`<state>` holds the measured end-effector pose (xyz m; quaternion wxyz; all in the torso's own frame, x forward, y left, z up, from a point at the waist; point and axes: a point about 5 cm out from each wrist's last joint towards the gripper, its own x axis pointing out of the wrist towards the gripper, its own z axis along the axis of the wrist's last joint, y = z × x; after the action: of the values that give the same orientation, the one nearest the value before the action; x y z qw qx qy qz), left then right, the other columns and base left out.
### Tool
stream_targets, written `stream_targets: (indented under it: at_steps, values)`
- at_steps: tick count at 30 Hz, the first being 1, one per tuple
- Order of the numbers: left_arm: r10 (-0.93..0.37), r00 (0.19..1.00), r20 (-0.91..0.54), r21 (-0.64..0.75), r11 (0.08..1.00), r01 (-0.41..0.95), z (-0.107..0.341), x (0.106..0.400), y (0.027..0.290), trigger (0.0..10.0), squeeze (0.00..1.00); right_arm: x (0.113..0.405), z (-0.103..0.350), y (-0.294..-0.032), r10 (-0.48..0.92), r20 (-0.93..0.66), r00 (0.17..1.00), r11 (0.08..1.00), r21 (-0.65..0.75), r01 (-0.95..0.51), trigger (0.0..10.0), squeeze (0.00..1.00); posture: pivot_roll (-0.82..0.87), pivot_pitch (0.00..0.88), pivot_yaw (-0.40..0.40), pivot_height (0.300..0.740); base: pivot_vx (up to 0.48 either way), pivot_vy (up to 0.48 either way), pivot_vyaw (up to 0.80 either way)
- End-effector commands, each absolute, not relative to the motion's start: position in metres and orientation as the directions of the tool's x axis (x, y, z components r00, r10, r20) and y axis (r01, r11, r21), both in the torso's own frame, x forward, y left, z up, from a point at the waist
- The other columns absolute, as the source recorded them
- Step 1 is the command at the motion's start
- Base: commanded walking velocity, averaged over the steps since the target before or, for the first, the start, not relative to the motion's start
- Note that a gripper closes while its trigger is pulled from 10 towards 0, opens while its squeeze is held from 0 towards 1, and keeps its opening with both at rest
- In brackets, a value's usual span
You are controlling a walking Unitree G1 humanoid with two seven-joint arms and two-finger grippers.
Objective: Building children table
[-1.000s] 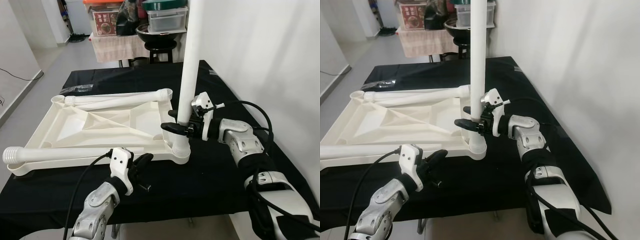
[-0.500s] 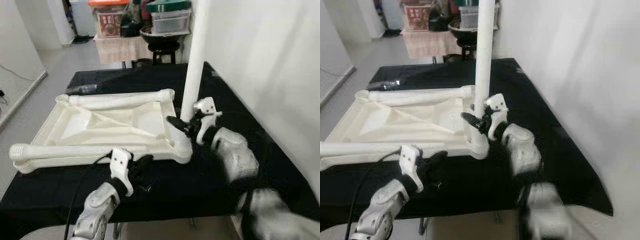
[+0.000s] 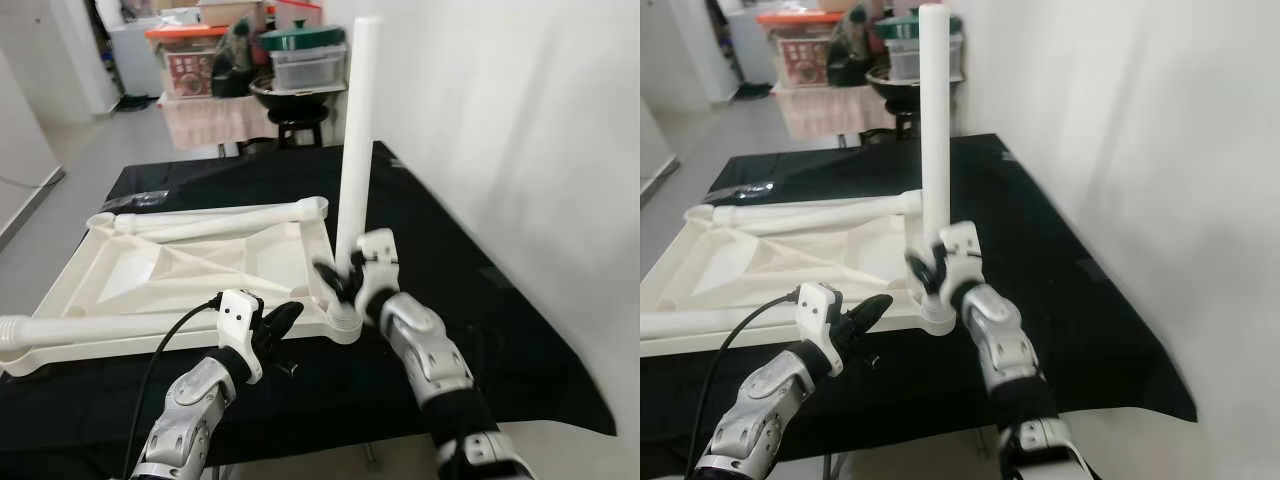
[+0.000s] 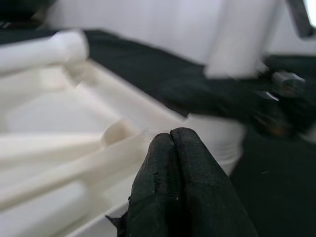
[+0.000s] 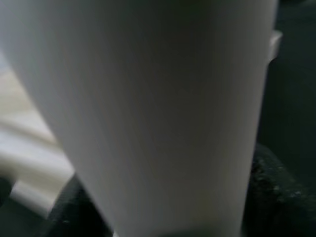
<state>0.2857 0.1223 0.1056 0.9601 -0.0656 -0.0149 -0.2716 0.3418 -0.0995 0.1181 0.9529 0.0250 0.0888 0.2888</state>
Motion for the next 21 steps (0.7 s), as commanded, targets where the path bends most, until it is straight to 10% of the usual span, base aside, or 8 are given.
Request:
stream_targets:
  at_steps: [1, 13, 15, 16, 21]
  values:
    - [-0.515, 0.855, 0.059, -0.12, 0.847, 0.519, 0.104, 0.287, 0.123, 10.0, 0.0, 0.35, 0.15, -0.097, 0.657, -0.057, 0.752, 0.754, 0.05, -0.655, 10.0, 0.0, 0.01, 0.0, 0.011, 0.74, 0.0, 0.0, 0.0]
    - [-0.516, 0.854, 0.062, -0.126, 0.845, 0.52, 0.103, 0.288, 0.12, 10.0, 0.0, 0.366, 0.185, -0.119, 0.917, -0.132, 0.376, 0.368, -0.078, -0.927, 10.0, 0.0, 0.04, 0.0, -0.012, 0.74, 0.0, 0.0, 0.0]
    - [-0.515, 0.855, 0.062, -0.126, 0.846, 0.519, 0.103, 0.288, 0.12, 10.0, 0.0, 0.369, 0.187, -0.12, 0.919, -0.135, 0.37, 0.364, -0.065, -0.929, 8.7, 0.0, 0.04, 0.0, -0.013, 0.74, 0.0, 0.0, 0.0]
    - [-0.515, 0.855, 0.061, -0.126, 0.846, 0.518, 0.103, 0.288, 0.119, 10.0, 0.0, 0.371, 0.189, -0.121, 0.92, -0.134, 0.367, 0.363, -0.055, -0.93, 1.8, 0.0, 0.04, 0.0, -0.013, 0.74, 0.0, 0.0, 0.0]
    - [-0.514, 0.856, 0.061, -0.13, 0.846, 0.517, 0.102, 0.288, 0.119, 10.0, 0.0, 0.373, 0.188, -0.127, 0.908, -0.14, 0.394, 0.391, -0.048, -0.919, 0.0, 0.0, 0.04, 0.0, -0.009, 0.74, 0.0, 0.0, 0.0]
